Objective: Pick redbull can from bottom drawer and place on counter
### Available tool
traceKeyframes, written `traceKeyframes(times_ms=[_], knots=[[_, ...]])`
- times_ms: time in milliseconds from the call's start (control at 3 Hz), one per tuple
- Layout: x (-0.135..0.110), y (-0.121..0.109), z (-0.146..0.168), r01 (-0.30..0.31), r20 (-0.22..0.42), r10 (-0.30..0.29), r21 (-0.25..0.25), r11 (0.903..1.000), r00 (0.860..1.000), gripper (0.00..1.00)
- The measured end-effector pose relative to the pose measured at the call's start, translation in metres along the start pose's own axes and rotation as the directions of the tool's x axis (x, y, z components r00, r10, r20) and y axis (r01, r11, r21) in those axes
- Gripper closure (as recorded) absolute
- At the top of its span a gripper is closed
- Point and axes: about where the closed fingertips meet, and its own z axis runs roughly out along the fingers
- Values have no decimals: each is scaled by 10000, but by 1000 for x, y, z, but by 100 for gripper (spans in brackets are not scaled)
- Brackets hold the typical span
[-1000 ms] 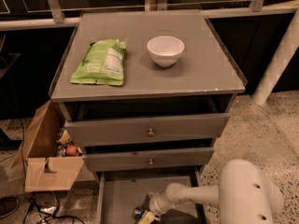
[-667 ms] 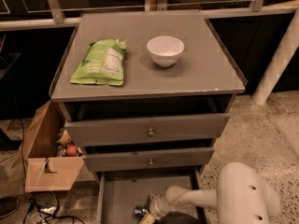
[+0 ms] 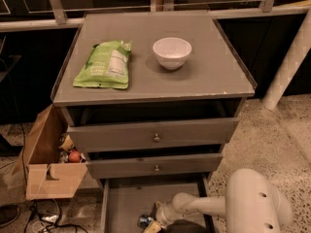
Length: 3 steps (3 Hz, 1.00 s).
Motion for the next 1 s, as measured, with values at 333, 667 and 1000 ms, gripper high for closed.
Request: traceKeyframes(times_ms=[333,667,1000], knots=[[0,0,0,0,0,0,-1,10000,10000,42],[0,0,0,0,0,0,-1,10000,10000,66],[0,0,0,0,0,0,-1,10000,10000,89]])
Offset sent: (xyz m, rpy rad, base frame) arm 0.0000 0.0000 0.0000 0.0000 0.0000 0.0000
